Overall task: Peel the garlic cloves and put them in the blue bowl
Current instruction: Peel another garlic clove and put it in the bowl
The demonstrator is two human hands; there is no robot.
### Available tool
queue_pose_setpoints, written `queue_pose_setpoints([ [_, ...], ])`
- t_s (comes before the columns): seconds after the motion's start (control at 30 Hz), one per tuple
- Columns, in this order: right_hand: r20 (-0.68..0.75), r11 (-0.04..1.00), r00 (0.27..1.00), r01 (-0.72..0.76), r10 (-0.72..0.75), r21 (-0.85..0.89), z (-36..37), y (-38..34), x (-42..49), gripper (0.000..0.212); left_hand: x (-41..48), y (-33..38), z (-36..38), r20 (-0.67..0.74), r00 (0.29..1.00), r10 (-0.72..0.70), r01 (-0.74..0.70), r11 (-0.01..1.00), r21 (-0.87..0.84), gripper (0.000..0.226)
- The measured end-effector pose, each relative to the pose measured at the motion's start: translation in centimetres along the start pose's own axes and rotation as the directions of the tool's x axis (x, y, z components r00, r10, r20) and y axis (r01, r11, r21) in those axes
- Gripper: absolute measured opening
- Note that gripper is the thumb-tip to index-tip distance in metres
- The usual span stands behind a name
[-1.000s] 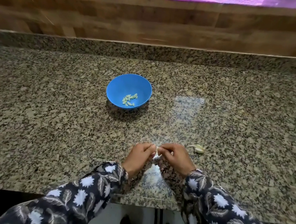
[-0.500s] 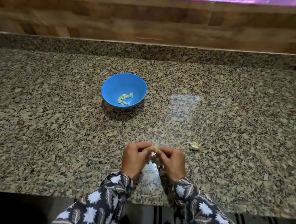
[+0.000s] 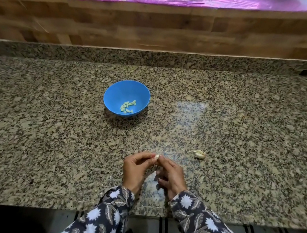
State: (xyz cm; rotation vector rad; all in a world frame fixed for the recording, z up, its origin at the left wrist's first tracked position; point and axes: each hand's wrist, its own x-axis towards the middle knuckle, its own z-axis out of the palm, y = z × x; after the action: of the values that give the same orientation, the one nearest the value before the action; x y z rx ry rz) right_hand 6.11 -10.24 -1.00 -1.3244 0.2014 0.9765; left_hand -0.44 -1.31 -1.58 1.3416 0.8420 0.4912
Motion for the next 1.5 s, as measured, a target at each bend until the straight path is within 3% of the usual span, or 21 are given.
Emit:
queue_pose_setpoints([
  [0.13,-0.006,1.000,1.000,0.018,-0.018,0.009,-0.2,-0.2,0.1,0.013,0.0,0.3,-0.1,0.035,0.997,-0.074,0.077,0.994,-0.078,0.018],
  [0.27,0.014,0.997,0.999,0.032,-0.033,0.076,-0.4,0.0,0.3,0.006,0.0,0.5,-0.1,0.064,0.971,-0.230,0.239,0.926,-0.293,0.018],
  [0.43,0.056,0.997,0.996,0.072,-0.073,0.013,-0.5,-0.5,0.4,0.016,-0.2,0.6,-0.3,0.111,0.948,-0.297,0.316,0.856,-0.410,0.019],
  [0.63,0.021,0.972,0.986,0.169,-0.168,-0.165,-0.6,-0.7,0.9,0.014,0.0,0.6,-0.1,0.030,0.993,-0.115,0.116,0.993,-0.016,0.018],
  [0.8,0.018,0.949,0.975,0.221,-0.223,-0.224,-0.5,-1.0,1.3,0.012,0.4,0.7,-0.2,0.064,0.995,-0.076,0.076,0.997,0.002,0.017],
  [0.9,-0.009,0.947,0.973,0.222,-0.230,-0.230,-0.6,-0.9,2.0,0.015,0.2,1.0,-0.2,0.088,0.979,-0.181,0.191,0.975,-0.117,0.014],
  [1.0,0.042,0.970,0.978,0.206,-0.202,-0.129,-0.6,-0.9,1.8,0.017,0.2,1.1,-0.2,0.128,0.938,-0.323,0.347,0.875,-0.338,0.015],
  [1.07,0.106,0.979,0.976,0.197,-0.190,-0.061,-0.6,-1.0,1.4,0.013,0.3,1.2,-0.3,0.155,0.920,-0.359,0.390,0.811,-0.435,0.018],
  [1.17,0.169,0.958,0.956,0.262,-0.241,-0.118,-0.9,-0.8,1.7,0.014,0.5,0.9,-0.7,0.194,0.908,-0.372,0.419,0.776,-0.471,0.022],
  [1.27,0.143,0.922,0.947,0.313,-0.286,-0.229,-1.1,-0.5,2.2,0.013,0.4,0.8,-0.8,0.198,0.912,-0.359,0.410,0.815,-0.410,0.020],
  [1.33,0.095,0.931,0.956,0.292,-0.277,-0.220,-1.1,-0.2,2.6,0.006,0.3,0.8,-0.8,0.192,0.934,-0.300,0.347,0.891,-0.292,0.016],
  [1.4,0.066,0.945,0.964,0.267,-0.259,-0.189,-1.1,-0.2,2.8,0.005,0.6,0.6,-0.9,0.173,0.971,-0.167,0.179,0.982,-0.058,0.014],
  [1.47,0.069,0.946,0.967,0.256,-0.247,-0.201,-1.2,-0.3,3.0,0.005,1.1,0.5,-1.0,0.189,0.982,-0.028,-0.005,0.985,0.171,0.015],
  [1.5,0.075,0.947,0.968,0.250,-0.240,-0.201,-1.2,-0.4,3.0,0.005,1.3,0.5,-1.0,0.185,0.983,-0.011,-0.027,0.980,0.199,0.014],
])
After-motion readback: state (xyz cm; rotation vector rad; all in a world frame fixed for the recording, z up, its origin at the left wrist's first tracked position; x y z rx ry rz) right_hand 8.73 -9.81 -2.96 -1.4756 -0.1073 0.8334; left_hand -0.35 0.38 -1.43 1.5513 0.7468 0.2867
